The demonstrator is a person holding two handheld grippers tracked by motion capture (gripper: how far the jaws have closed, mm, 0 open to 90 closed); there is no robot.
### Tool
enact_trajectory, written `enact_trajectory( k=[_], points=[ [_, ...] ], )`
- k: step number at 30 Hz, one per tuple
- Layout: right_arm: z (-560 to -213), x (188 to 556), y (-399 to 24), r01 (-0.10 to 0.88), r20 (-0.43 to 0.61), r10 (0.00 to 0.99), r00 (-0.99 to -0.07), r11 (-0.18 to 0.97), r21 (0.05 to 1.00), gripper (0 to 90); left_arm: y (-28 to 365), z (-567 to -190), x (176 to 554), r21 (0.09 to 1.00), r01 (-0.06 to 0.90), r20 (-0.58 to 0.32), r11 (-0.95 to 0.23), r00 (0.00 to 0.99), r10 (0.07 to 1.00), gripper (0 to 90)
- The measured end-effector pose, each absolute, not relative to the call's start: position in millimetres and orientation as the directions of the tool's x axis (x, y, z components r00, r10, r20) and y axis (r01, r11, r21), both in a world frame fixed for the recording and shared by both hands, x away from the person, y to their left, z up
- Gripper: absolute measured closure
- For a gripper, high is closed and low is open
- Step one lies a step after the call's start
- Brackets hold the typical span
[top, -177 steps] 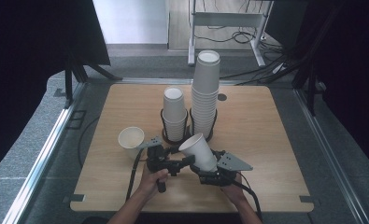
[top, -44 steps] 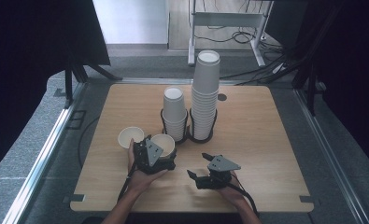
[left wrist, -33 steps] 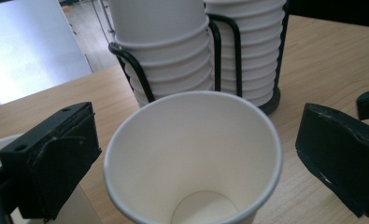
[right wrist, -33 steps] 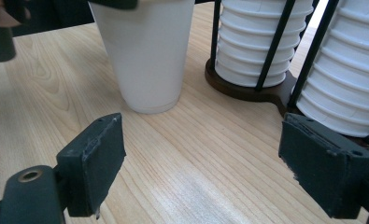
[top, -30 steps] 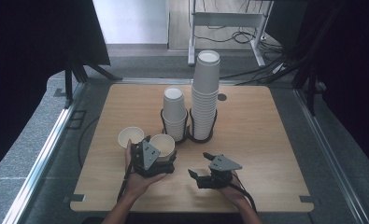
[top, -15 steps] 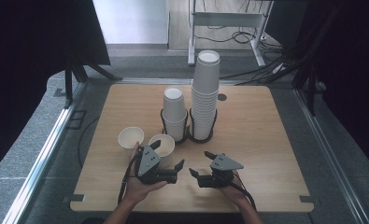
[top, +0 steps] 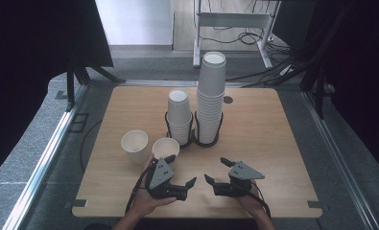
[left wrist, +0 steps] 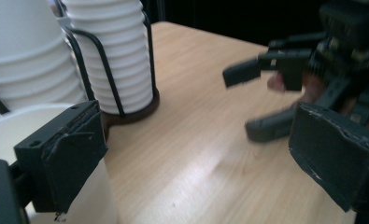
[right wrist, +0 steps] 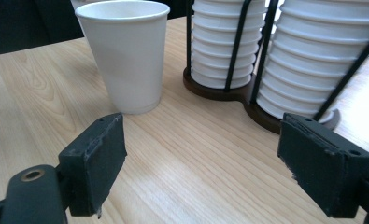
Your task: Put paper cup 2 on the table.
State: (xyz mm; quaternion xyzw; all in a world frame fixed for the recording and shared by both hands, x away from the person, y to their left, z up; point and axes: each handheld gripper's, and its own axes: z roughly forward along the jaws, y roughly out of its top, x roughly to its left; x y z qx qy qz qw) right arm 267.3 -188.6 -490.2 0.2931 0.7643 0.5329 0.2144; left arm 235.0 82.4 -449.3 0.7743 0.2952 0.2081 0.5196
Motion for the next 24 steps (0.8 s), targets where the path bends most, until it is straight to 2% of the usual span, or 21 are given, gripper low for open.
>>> enact_trajectory(
  k=[12,24],
  points=[
    [-494.6,260.2,-208.8,0.239,-0.008,0.700,-0.714,0.254,0.937,15.7,102.5,-471.0,228.1,0.905,0.306,-0.019,-0.295,0.723,0.691,7.3],
    [-494.5,260.3,-210.3,0.235,-0.017,0.703,-0.711,0.260,0.936,15.7,99.5,-473.1,231.8,0.901,0.317,-0.027,-0.296,0.723,0.690,7.5]
  ],
)
